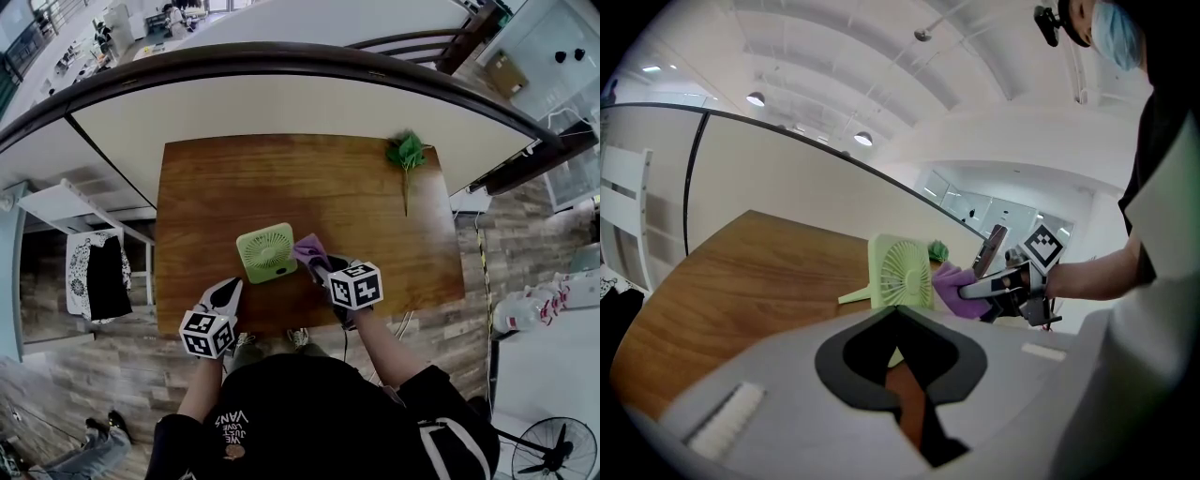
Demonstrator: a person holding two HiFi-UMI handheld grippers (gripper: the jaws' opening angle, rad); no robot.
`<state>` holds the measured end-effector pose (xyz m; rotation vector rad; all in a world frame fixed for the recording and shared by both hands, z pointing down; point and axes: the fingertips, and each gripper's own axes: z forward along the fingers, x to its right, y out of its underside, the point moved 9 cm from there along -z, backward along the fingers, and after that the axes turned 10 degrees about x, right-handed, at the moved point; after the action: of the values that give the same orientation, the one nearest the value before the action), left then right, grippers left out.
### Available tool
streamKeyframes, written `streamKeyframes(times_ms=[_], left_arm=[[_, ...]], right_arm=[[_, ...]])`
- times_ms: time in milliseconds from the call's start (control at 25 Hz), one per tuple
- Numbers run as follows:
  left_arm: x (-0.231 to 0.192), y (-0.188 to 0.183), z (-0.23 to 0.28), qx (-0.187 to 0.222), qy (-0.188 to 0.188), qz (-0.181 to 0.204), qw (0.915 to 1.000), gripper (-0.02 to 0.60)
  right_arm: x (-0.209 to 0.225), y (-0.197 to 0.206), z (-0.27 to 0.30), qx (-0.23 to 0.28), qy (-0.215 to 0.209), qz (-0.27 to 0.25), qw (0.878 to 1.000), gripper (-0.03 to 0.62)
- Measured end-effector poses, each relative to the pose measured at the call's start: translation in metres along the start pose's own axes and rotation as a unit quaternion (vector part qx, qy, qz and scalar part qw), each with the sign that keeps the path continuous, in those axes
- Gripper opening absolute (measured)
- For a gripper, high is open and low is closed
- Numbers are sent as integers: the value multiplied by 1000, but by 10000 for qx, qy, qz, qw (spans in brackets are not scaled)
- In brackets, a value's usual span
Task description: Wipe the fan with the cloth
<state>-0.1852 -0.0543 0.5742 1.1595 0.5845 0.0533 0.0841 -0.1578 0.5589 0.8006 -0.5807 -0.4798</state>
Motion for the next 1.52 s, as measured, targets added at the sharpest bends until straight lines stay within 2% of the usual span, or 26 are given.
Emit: streamKeyframes(times_ms=[160,360,560,680,800,920,1120,1520], left_arm=[[0,-1,-2,37,-41,1,10000,12],[3,-2,-10,147,-124,-17,9998,12],[5,1,-26,221,-248,-51,9994,12],[5,5,-36,244,-370,-93,9990,12],[6,7,-43,275,-469,-119,9984,12],[6,9,-47,273,-543,-132,9981,12],[4,11,-47,254,-598,-157,9978,12],[10,6,-23,162,-307,-94,9994,12]], right_arm=[[-14,4,-8,62,-128,-11,9999,100],[-50,13,-2,86,-745,-168,9970,100],[-87,23,28,-241,-1375,-786,9871,100],[-104,27,47,-448,-1638,-1303,9768,100],[-111,29,61,-618,-1796,-1546,9695,100],[-105,30,70,-762,-1770,-1593,9682,100],[-84,32,64,-810,-1609,-1366,9741,100],[-27,37,30,-767,-856,-779,9903,100]])
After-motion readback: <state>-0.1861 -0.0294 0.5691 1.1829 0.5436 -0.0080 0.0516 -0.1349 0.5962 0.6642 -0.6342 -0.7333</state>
